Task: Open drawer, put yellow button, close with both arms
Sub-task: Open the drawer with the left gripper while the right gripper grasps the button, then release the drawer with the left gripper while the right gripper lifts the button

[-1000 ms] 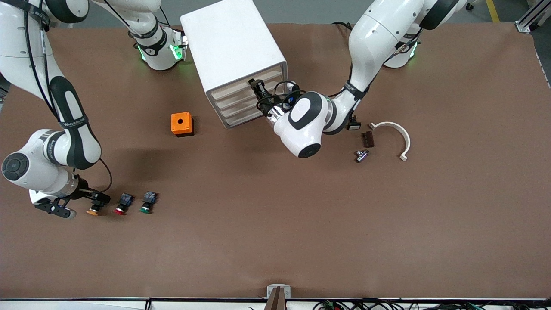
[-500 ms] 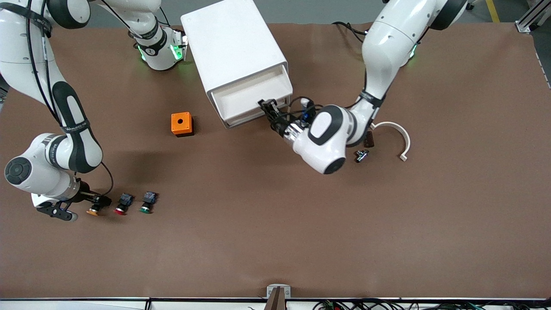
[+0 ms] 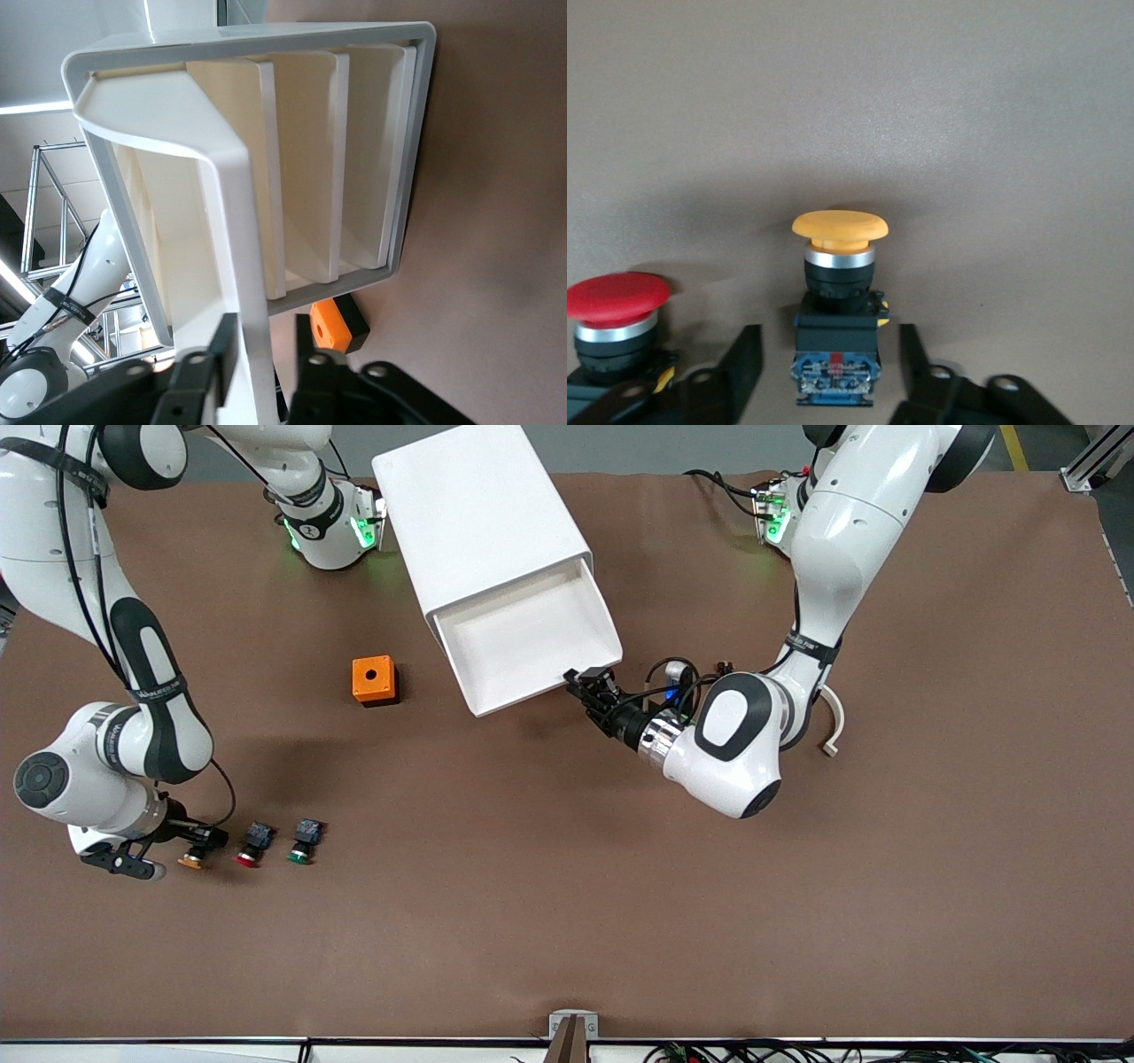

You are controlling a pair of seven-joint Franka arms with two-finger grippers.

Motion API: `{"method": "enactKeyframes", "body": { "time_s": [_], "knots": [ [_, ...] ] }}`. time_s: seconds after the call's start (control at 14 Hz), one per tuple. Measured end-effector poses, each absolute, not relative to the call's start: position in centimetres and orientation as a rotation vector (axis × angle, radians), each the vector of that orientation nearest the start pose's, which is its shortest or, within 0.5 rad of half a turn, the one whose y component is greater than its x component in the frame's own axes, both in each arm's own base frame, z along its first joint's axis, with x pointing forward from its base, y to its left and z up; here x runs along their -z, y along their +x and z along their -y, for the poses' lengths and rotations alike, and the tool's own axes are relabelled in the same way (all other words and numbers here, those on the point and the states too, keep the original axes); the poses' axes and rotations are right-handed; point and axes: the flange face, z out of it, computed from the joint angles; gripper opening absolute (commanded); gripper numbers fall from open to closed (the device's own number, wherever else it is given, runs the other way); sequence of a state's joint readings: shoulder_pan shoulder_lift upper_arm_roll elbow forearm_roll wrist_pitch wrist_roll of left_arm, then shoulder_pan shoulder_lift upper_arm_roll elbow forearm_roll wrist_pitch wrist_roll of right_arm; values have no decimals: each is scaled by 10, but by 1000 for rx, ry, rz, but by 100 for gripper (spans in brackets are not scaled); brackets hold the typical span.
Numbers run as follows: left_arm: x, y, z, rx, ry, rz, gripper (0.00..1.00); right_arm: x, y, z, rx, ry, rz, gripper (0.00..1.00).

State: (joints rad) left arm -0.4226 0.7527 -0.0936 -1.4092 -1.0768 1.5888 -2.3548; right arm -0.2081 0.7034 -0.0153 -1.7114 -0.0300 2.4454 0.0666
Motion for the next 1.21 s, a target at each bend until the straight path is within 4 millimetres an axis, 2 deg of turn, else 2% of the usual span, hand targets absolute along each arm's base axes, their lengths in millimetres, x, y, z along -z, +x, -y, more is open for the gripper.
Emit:
{"method": "enactKeyframes", "body": {
  "time_s": [0.14, 0.29, 0.5, 0.57, 0.64, 0.71, 0.86, 1.0, 1.07, 1.21],
  "knots": [
    [-284, 572, 400, 1911, 1281, -2565, 100, -185, 659, 152, 47, -3144, -423, 0],
    [-296, 592, 383, 1870, 1291, -2496, 100, -187, 660, 153, 53, -3145, -423, 0],
    [-315, 629, 340, 1745, 1349, -2343, 100, -192, 662, 149, 2, -3138, -426, 0],
    [-321, 641, 324, 1696, 1366, -2303, 100, -200, 663, 143, -47, -3129, -447, 0],
    [-329, 651, 312, 1647, 1388, -2262, 100, -217, 665, 132, -101, -3118, -479, 0],
    [-340, 658, 303, 1601, 1422, -2210, 100, -241, 666, 114, -151, -3108, -519, 0],
    [-362, 665, 291, 1497, 1523, -2094, 100, -310, 663, 61, -208, -3063, -605, 0],
    [-381, 669, 275, 1378, 1622, -2022, 100, -380, 649, 7, -239, -3007, -675, 0],
    [-390, 670, 267, 1313, 1682, -1989, 100, -408, 639, -17, -248, -2996, -710, 0],
    [-408, 670, 254, 1172, 1823, -1920, 100, -447, 620, -71, -256, -2989, -793, 0]
  ]
}}
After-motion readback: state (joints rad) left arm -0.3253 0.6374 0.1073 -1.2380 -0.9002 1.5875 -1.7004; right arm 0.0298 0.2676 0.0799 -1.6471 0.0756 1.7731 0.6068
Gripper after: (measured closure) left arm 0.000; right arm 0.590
